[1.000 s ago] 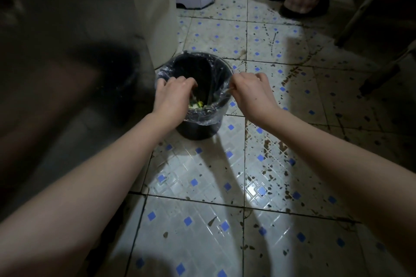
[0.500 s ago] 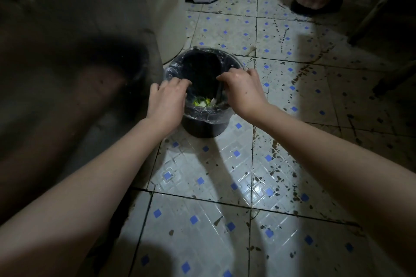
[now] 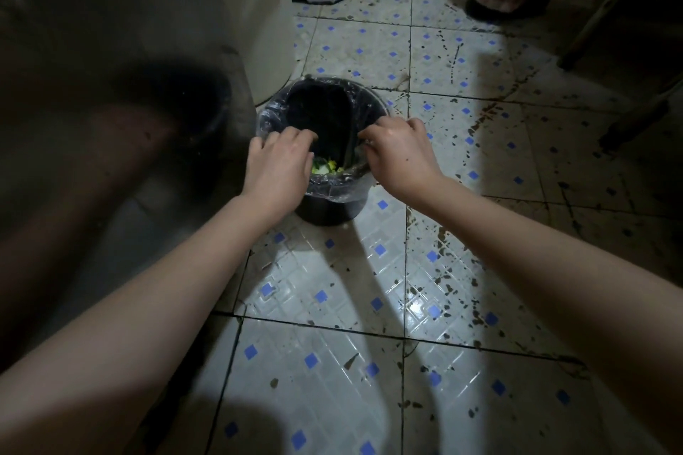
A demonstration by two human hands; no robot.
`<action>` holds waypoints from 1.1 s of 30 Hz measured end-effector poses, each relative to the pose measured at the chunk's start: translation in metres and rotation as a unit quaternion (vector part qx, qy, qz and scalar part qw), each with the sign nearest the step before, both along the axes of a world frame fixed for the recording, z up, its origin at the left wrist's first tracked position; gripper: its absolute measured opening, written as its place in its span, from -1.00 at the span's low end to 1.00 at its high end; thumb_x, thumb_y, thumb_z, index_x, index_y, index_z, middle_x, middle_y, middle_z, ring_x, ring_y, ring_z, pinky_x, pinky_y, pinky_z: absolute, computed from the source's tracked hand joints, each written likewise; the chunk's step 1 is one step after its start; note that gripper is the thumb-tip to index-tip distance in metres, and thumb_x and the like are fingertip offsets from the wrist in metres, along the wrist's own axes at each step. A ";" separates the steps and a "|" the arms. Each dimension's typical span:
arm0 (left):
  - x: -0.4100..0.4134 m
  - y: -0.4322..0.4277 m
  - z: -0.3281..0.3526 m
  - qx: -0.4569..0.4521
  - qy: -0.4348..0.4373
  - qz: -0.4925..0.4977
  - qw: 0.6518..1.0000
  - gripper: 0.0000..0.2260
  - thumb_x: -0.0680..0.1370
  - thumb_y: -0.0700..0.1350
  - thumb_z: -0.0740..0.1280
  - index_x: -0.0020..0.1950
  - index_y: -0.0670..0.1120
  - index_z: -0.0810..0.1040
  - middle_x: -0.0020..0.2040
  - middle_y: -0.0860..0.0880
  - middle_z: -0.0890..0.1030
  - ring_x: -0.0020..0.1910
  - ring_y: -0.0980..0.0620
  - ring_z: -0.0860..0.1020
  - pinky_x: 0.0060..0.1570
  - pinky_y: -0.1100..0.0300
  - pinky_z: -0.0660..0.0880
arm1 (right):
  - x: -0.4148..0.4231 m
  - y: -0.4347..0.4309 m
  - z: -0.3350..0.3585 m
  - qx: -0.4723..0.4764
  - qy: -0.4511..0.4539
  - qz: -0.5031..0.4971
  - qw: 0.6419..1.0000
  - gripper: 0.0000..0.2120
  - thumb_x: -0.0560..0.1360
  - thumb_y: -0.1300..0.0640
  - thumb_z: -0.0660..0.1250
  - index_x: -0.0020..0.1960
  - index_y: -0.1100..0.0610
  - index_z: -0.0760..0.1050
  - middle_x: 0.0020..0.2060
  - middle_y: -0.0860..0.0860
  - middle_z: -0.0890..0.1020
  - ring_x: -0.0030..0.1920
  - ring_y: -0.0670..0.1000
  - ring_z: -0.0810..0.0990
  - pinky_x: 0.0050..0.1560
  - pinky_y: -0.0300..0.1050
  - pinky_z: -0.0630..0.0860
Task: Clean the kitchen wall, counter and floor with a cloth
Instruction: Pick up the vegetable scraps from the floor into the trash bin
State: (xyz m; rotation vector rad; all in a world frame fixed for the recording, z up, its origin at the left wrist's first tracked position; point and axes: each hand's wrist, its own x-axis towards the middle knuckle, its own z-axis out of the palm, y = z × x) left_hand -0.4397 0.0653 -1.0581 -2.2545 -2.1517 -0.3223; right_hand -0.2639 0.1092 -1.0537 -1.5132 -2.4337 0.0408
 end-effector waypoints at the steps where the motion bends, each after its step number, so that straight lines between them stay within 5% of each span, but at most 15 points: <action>1: 0.003 0.001 0.000 -0.001 -0.001 -0.004 1.000 -0.68 0.62 -0.09 0.16 0.38 -0.04 0.36 0.28 -0.08 0.48 0.24 -0.12 0.44 0.21 -0.05 0.29 | 0.004 0.000 -0.001 0.000 -0.001 -0.003 1.000 -0.76 0.56 0.16 0.18 0.12 0.11 0.57 0.02 0.06 0.60 0.08 0.12 0.50 0.13 0.01 0.26; 22: 0.062 0.043 -0.006 0.002 -0.024 -0.021 1.000 -0.71 0.61 -0.14 0.14 0.32 -0.09 0.44 0.25 -0.14 0.50 0.17 -0.20 0.45 0.14 -0.07 0.29 | 0.093 -0.001 -0.022 -0.081 0.002 -0.119 0.990 -0.70 0.57 0.23 0.19 0.28 0.10 0.47 0.18 0.05 0.55 0.21 0.09 0.45 0.30 0.01 0.19; 33: 0.058 0.059 0.100 -0.059 -0.011 -0.022 0.998 -0.71 0.59 -0.14 0.16 0.29 -0.14 0.46 0.23 -0.22 0.51 0.18 -0.26 0.45 0.16 -0.12 0.32 | 0.091 -0.002 0.069 -0.145 -0.032 -0.134 0.980 -0.66 0.50 0.33 0.19 0.22 0.11 0.48 0.13 0.05 0.55 0.16 0.09 0.46 0.24 0.01 0.25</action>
